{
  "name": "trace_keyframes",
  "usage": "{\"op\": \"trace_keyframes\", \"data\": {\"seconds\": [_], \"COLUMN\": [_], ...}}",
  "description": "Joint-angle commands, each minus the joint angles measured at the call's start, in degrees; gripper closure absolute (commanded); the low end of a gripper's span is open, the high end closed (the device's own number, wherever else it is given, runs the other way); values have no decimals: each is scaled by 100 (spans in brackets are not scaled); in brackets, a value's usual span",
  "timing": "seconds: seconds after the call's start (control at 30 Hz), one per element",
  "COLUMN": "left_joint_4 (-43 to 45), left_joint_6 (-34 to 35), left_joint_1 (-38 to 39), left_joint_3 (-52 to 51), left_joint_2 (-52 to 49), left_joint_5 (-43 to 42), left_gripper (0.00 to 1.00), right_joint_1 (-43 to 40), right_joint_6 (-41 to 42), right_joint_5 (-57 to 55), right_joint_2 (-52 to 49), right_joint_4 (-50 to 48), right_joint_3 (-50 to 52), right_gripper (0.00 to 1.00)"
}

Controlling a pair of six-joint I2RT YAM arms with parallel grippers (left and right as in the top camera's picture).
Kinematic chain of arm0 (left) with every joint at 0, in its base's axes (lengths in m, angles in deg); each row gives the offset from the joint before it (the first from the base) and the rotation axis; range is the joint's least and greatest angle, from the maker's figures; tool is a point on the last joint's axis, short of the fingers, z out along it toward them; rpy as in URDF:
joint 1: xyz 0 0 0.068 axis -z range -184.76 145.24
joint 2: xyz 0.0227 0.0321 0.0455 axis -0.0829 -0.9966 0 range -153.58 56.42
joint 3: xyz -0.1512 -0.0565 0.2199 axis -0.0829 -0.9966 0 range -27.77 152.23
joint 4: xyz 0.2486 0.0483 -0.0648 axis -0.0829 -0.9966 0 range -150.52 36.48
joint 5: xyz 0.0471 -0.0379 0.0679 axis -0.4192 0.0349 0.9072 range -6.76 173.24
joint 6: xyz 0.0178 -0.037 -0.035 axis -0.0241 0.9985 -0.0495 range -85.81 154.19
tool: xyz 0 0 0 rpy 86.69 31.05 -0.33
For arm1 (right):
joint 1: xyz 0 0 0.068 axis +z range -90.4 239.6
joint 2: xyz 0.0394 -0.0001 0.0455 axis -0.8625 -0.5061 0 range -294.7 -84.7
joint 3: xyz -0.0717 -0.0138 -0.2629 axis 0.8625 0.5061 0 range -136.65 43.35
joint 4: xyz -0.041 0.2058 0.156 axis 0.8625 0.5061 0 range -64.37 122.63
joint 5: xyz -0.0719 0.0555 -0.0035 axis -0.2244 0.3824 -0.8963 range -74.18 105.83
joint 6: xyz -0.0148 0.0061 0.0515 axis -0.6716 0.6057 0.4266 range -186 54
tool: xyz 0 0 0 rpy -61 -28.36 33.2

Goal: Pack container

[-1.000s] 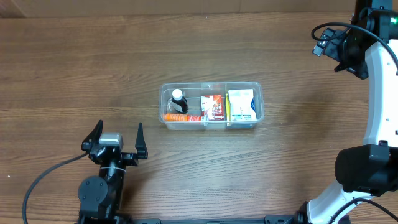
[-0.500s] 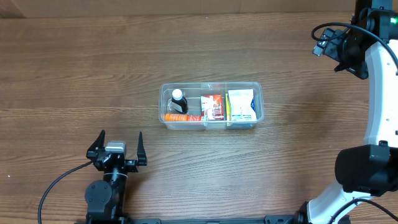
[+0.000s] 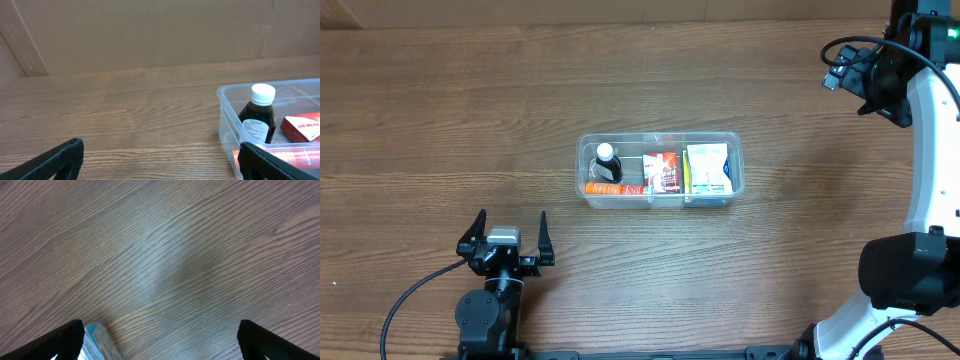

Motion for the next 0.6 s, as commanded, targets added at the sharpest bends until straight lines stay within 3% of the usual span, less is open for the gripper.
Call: {"op": "trace_keyframes", "data": {"seconds": [0.0, 0.2, 0.33, 0.4, 0.43, 0.57], "left_joint_4": [28, 28, 28, 28, 28, 28], "left_joint_6": [-111, -111, -111, -111, -111, -111], "left_joint_1": [-52, -52, -52, -52, -52, -52], "left_joint_3": [-42, -42, -42, -42, -42, -42], "left_joint_2": [70, 70, 70, 70, 70, 70], "left_joint_5": [-81, -81, -83, -83, -83, -83], "left_gripper": [0, 0, 0, 0, 0, 0], "right_joint_1": [0, 7, 166, 365, 481, 570], "right_joint_6": [0, -20, -42, 33, 68, 68], "right_joint_5": [-42, -72, -83, -57, -59, -57], "right_joint_2": [149, 166, 850, 1709, 2468, 4505], "right_joint_4": [-11, -9, -90, -249, -852, -2391], "right_joint_3": [-118, -118, -118, -92, 155, 1840], "right_gripper": [0, 0, 0, 0, 0, 0]}}
